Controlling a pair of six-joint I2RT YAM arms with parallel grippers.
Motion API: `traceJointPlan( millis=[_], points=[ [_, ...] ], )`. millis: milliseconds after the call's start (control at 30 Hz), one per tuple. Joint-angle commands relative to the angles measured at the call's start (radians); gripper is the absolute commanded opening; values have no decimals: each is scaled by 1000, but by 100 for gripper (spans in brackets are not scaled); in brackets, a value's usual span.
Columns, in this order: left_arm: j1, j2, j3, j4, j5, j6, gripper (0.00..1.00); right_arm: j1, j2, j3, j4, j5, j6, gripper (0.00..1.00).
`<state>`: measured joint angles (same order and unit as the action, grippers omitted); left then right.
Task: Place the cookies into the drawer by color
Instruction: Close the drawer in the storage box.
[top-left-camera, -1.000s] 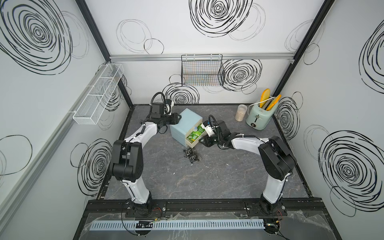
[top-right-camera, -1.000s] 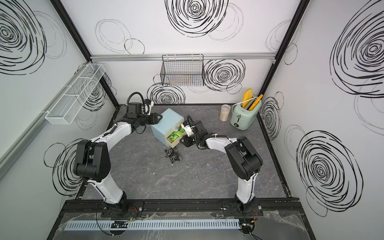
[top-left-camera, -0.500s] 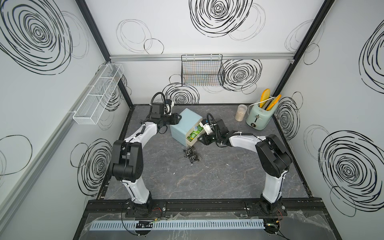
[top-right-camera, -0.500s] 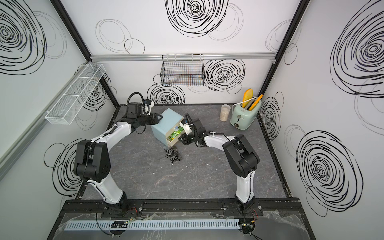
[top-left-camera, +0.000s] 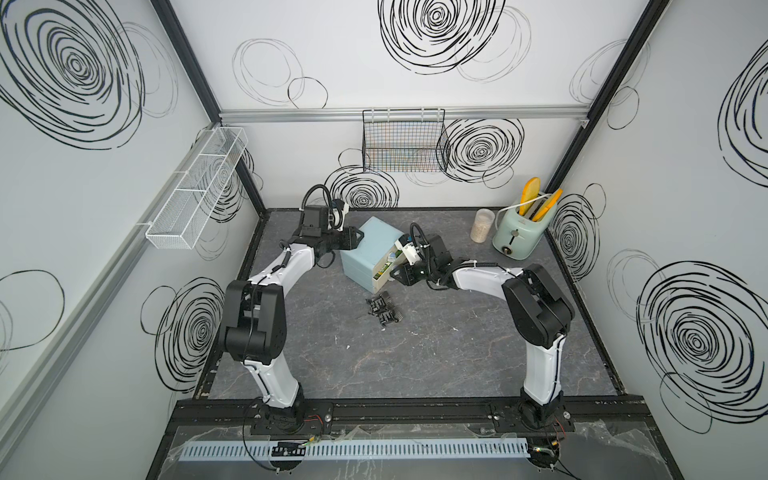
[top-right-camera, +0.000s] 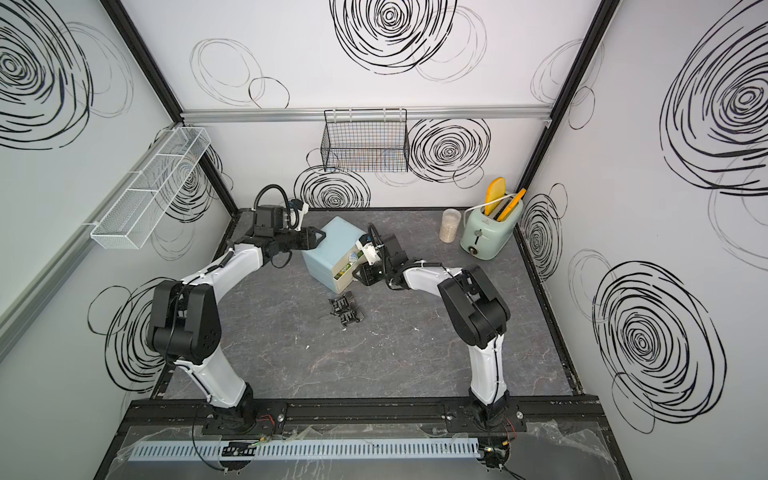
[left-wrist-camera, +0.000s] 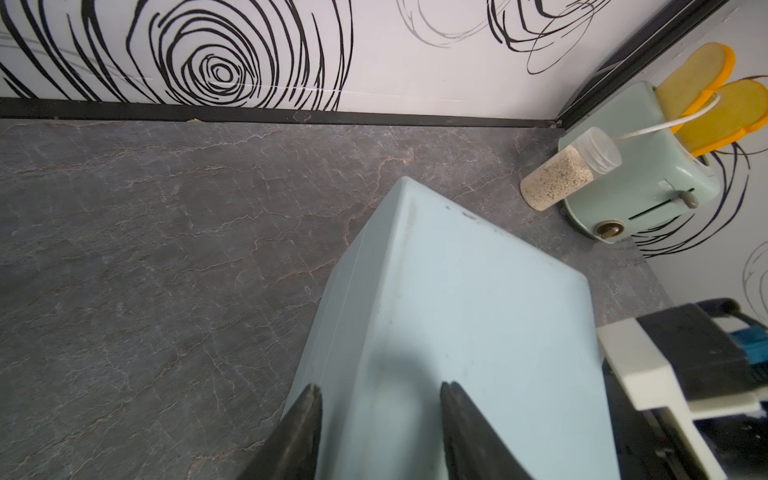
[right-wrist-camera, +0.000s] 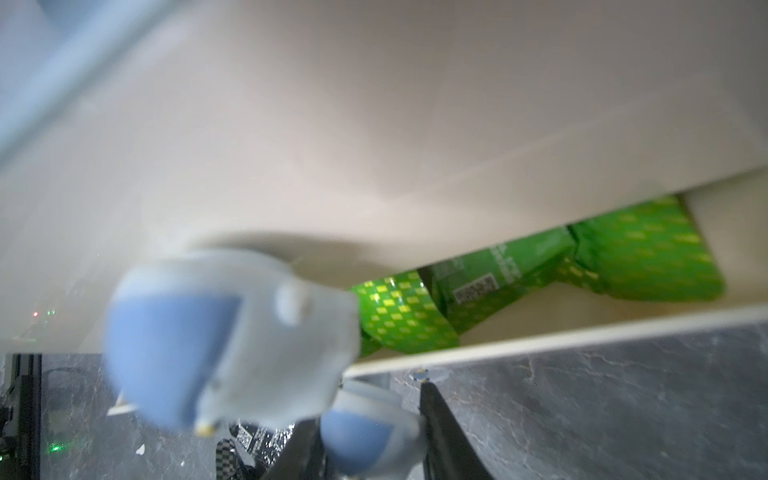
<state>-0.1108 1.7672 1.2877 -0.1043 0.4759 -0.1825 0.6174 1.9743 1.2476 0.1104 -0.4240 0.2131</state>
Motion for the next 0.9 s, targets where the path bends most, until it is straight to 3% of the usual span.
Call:
traceJointPlan(
  millis=[0, 300, 733, 867],
  points=[
    [-37, -18, -9, -38, 84, -2, 50, 12, -19, 11, 226, -56, 42, 38],
    [-42, -21, -11, -38, 87, -7, 50, 22, -5, -34, 390, -67, 88, 40],
    [-52, -22, -16, -39, 85, -10, 50, 39, 31, -40, 430, -57, 103, 42],
    [-50, -32, -16, -38, 65, -18, 53, 38, -2, -74, 426, -34, 96, 48]
  ],
)
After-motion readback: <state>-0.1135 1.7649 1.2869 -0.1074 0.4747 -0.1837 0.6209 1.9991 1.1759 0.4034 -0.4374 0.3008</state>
